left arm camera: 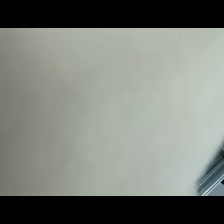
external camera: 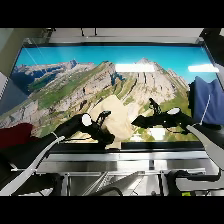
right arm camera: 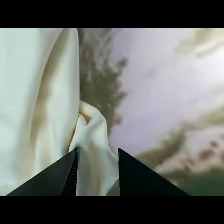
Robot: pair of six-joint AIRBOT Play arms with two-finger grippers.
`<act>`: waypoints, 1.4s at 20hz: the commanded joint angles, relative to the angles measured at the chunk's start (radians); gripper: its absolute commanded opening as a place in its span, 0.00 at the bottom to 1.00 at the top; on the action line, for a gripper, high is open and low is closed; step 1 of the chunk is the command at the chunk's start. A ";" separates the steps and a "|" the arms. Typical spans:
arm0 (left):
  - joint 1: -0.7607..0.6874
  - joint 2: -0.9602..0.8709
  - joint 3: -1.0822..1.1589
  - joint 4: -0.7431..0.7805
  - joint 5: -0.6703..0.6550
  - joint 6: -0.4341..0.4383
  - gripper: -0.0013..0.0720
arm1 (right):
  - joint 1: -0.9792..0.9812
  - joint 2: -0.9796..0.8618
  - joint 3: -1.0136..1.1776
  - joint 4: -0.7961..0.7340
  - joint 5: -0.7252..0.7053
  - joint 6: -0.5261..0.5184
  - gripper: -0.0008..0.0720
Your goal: Fold the shirts.
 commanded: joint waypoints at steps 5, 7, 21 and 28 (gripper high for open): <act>0.059 0.065 0.007 0.010 -0.038 0.001 0.03 | 0.023 -0.042 0.002 0.172 -0.021 -0.115 0.27; 0.056 0.064 0.007 0.010 -0.040 0.001 0.03 | 0.051 -0.043 0.002 0.177 -0.019 -0.127 0.25; 0.380 0.534 0.200 0.012 -0.344 -0.006 0.03 | -0.193 0.565 0.339 0.242 0.163 -0.163 0.04; 0.385 0.673 0.821 0.015 -0.475 -0.098 0.03 | -0.192 0.777 0.700 0.231 0.157 -0.217 0.04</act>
